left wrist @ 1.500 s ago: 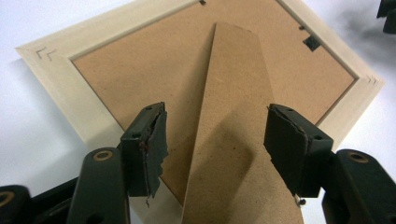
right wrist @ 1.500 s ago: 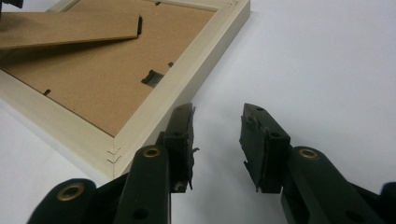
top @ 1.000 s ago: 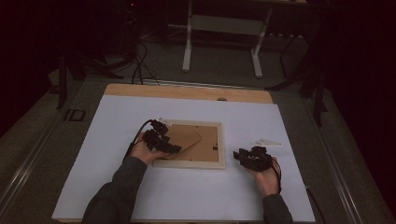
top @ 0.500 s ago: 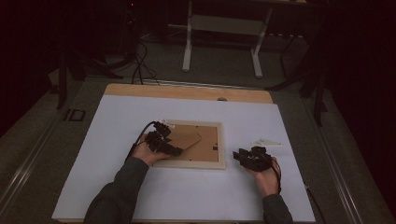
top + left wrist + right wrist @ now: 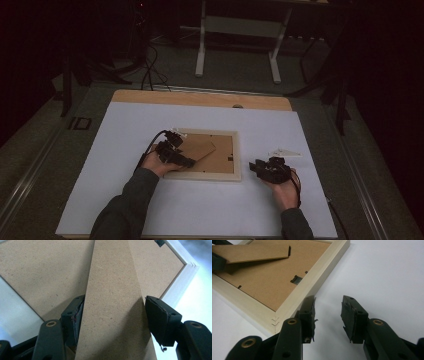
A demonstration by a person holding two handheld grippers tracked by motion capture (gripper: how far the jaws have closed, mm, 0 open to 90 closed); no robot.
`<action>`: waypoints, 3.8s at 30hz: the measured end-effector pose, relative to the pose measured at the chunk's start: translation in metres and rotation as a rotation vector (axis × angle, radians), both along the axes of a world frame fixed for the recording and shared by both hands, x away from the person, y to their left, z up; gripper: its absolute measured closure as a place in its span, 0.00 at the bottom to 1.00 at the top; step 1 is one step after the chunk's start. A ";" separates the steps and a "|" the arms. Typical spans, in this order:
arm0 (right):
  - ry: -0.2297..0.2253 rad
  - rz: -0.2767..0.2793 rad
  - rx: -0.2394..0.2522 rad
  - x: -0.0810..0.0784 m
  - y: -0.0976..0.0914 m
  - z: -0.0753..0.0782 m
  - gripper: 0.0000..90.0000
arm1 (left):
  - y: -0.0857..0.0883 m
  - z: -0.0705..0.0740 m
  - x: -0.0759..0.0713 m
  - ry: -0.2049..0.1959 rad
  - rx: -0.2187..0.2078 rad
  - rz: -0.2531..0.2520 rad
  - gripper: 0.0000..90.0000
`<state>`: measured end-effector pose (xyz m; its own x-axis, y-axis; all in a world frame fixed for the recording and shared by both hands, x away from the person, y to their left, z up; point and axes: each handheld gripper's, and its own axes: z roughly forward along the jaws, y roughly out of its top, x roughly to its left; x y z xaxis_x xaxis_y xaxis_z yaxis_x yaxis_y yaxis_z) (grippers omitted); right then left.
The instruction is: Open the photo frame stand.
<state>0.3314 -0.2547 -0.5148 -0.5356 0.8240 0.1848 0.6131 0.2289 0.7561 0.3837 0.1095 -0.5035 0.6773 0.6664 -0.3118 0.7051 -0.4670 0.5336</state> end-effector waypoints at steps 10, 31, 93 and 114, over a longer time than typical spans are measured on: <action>0.003 0.000 0.003 0.000 0.000 -0.001 0.70 | -0.002 -0.001 0.002 -0.002 0.002 -0.003 0.40; 0.007 0.001 -0.001 0.001 0.000 -0.002 0.69 | -0.008 0.000 -0.004 -0.077 0.065 -0.049 0.42; -0.005 0.083 -0.123 0.057 0.034 0.056 0.68 | -0.018 0.012 -0.037 -0.357 0.163 -0.061 0.42; 0.010 0.080 -0.170 0.071 0.042 0.075 0.67 | -0.020 0.014 -0.051 -0.439 0.179 -0.053 0.41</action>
<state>0.4024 -0.2131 -0.4399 -0.5999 0.7983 0.0524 0.5948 0.4012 0.6966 0.3326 0.0895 -0.4895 0.7538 0.6444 0.1283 0.4037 -0.6083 0.6834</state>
